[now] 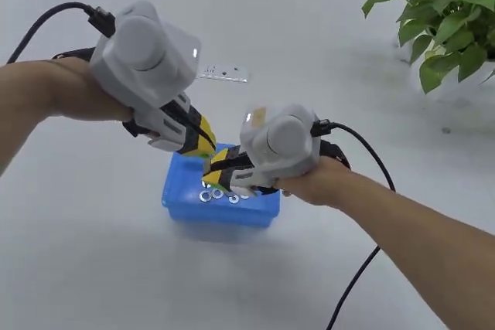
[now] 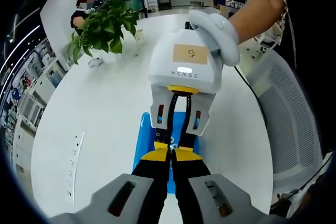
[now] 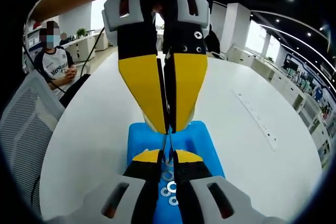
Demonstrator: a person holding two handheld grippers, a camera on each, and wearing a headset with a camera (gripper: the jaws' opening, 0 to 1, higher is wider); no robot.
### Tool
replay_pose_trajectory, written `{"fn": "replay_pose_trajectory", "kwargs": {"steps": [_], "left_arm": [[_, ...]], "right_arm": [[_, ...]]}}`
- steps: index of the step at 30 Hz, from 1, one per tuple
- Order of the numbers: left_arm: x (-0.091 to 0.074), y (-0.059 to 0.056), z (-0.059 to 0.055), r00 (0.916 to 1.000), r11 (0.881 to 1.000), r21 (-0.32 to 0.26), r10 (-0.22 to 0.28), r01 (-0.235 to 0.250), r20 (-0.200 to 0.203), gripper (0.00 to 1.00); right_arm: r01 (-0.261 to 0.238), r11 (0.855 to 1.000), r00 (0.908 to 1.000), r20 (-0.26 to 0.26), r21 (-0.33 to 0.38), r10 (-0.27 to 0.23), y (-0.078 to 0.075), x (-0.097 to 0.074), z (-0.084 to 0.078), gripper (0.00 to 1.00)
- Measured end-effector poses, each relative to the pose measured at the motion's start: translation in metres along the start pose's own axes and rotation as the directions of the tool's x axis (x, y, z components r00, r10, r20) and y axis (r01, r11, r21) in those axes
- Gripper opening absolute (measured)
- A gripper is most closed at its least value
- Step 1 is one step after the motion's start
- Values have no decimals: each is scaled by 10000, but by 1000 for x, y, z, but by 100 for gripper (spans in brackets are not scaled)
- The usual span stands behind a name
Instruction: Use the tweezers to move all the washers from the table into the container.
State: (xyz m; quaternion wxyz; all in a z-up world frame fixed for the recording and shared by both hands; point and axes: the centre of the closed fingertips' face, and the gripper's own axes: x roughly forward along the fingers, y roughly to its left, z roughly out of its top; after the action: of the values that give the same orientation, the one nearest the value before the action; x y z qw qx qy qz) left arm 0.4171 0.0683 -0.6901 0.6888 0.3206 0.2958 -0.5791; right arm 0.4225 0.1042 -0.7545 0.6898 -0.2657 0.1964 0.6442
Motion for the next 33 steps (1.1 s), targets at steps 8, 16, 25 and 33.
{"fn": "replay_pose_trajectory", "kwargs": {"steps": [8, 16, 25, 33], "left_arm": [[9, 4, -8, 10000, 9999, -146, -68, 67, -44, 5], [14, 9, -11, 10000, 9996, -279, -4, 7, 95, 5], [14, 11, -12, 10000, 9997, -241, 41, -40, 68, 5], [11, 9, -12, 10000, 9998, -189, -3, 3, 2, 5]], "right_arm": [[-115, 9999, 9999, -114, 73, 116, -3, 8, -10, 10], [-118, 9998, 9998, -186, 135, 121, -6, 11, -15, 11], [-100, 9999, 9998, -195, 124, 102, -7, 12, -15, 11], [-108, 9999, 9998, -190, 56, 109, -6, 11, -13, 11]]}}
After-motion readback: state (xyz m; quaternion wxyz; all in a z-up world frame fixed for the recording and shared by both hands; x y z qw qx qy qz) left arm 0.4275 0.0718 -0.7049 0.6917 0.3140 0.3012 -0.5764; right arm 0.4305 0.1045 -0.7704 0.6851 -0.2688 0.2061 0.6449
